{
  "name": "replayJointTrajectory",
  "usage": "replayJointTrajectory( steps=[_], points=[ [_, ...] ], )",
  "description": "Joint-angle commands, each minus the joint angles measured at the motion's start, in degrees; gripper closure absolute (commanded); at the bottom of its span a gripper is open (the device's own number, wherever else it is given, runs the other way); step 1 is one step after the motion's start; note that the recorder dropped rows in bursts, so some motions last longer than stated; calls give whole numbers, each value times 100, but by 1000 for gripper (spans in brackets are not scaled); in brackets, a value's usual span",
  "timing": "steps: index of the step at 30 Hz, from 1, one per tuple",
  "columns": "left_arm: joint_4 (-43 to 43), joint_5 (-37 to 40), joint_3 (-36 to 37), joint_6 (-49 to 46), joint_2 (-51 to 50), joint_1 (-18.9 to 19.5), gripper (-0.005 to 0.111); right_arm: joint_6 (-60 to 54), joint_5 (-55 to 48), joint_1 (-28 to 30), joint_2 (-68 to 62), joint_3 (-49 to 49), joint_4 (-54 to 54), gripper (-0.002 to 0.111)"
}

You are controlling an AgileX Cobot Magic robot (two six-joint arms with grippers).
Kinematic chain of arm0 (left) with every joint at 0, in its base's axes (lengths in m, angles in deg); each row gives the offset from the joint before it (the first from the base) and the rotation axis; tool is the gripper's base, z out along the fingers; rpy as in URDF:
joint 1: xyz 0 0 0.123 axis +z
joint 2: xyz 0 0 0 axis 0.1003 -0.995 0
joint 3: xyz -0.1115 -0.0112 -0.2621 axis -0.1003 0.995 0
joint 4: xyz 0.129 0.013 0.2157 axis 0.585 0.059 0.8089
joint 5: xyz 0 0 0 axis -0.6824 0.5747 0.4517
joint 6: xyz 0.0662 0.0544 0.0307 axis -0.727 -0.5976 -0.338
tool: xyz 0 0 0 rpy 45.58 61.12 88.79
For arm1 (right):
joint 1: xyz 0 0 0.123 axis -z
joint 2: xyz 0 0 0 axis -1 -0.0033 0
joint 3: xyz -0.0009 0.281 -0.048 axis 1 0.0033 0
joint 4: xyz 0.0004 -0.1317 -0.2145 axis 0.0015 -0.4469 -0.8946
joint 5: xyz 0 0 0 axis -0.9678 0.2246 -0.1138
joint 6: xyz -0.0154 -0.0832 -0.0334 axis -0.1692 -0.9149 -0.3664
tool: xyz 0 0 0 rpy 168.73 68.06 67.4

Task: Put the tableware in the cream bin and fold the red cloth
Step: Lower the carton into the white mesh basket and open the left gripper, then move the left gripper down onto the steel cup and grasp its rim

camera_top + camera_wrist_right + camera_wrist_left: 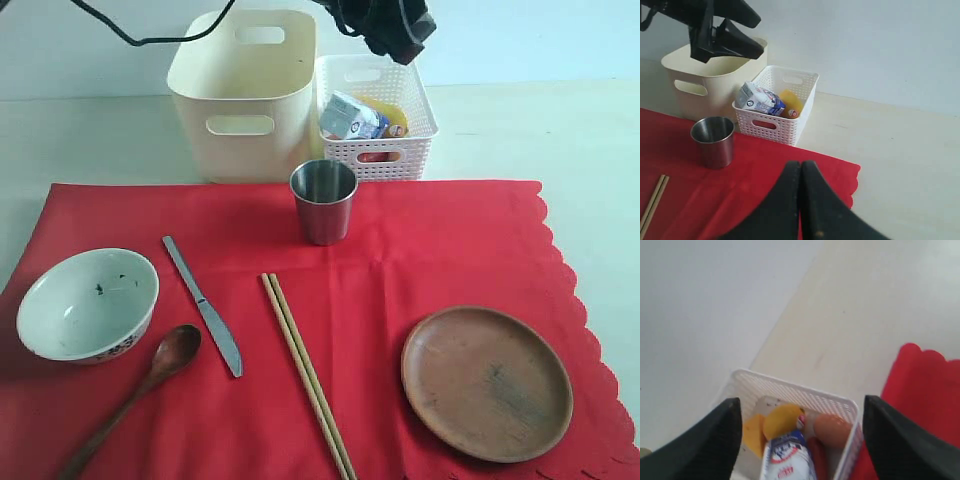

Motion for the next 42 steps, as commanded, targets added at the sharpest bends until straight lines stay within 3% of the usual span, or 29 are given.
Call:
replayJointTrajectory(
  steps=[1, 11, 17, 23, 31, 42],
  points=[
    [679, 1051, -27, 1059, 229, 58, 41, 11, 77, 4, 42, 29, -13, 108],
    [1146, 3158, 52, 2780, 323, 380, 41, 11, 51, 4, 42, 29, -13, 108],
    [1140, 3570, 320, 3417, 323, 515, 41, 11, 40, 4, 42, 29, -13, 108],
    [1014, 3340, 662, 3724, 323, 523, 41, 11, 42, 4, 42, 29, 15, 108],
    [778, 2451, 957, 4528, -56, 523, 41, 11, 37, 4, 42, 34, -9, 108],
    [1559, 1521, 957, 5399, -502, 523, 41, 11, 37, 4, 42, 34, -190, 108]
  ],
)
